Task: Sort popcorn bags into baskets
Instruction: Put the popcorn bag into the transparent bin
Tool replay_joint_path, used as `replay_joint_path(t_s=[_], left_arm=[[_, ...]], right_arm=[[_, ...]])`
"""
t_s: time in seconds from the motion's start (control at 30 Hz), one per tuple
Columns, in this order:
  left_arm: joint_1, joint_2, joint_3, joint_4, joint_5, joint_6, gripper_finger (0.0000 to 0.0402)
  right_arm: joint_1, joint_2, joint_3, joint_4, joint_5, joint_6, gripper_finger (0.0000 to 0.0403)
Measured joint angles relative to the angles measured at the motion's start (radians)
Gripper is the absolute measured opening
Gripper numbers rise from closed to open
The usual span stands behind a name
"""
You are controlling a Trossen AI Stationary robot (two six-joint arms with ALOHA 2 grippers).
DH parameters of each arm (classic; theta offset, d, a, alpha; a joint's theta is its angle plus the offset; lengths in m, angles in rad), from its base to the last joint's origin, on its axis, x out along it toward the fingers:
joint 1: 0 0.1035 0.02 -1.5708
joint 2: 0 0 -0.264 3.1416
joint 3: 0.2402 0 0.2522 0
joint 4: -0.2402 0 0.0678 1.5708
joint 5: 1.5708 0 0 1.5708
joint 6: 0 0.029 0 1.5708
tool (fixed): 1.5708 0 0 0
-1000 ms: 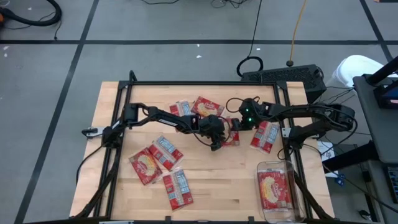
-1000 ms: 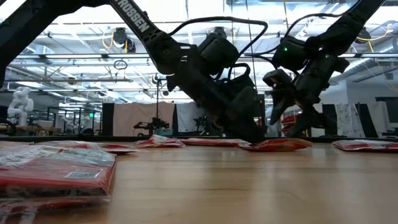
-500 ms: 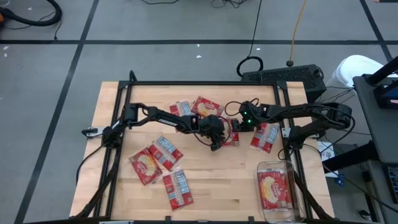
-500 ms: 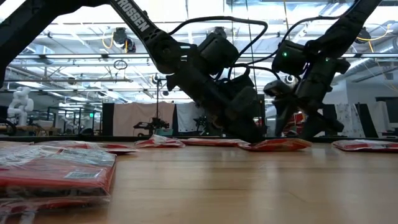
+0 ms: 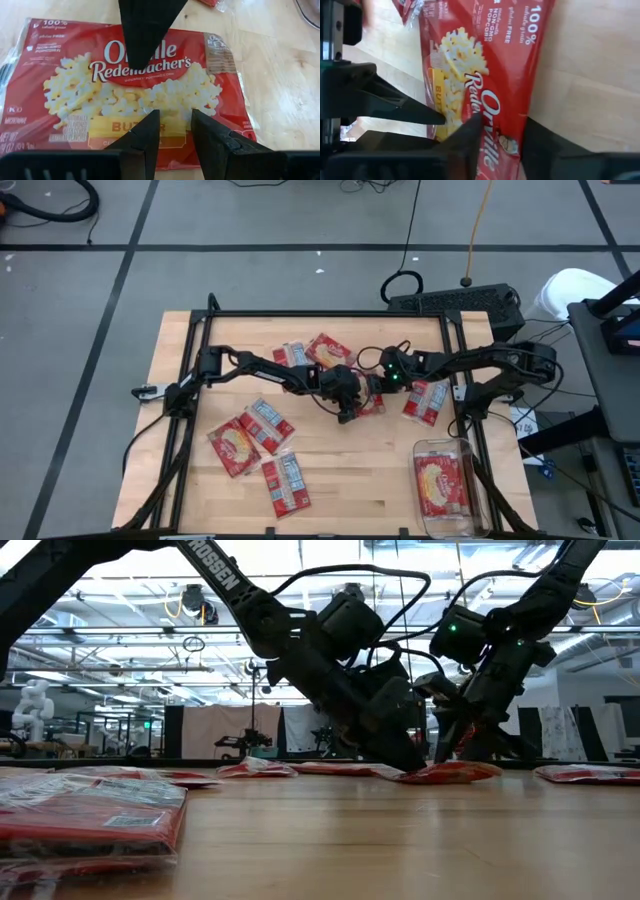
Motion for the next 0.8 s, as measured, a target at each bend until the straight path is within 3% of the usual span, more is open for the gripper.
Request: replay_joint_path(t_s=[0.1,0.17,0.37,0.6,0.8], left_arm=[[0.001,-0.013,-0.001,-0.008,0.006,-0.016,0.0117],[0.002,-0.038,-0.003,-0.029,0.004,-0.032,0.0117],[0.015,-0.207,0.000,-0.203,-0.011,-0.073,0.0117],[0.031,-0.408,-0.001,-0.476,-0.117,-0.163,0.0117],[0.062,-0.505,-0.001,-0.574,-0.131,-0.272,0.0117]], right_arm=[[0.001,0.001,0.000,0.020,-0.007,-0.016,0.0030],[0.001,-0.003,0.000,0.036,-0.021,-0.034,0.0011],[0.002,-0.069,0.000,0.015,-0.061,-0.046,0.0018],[0.004,-0.285,0.002,-0.074,-0.061,-0.005,0.0006],[0.078,-0.494,0.034,-0.234,0.054,0.104,0.0007]])
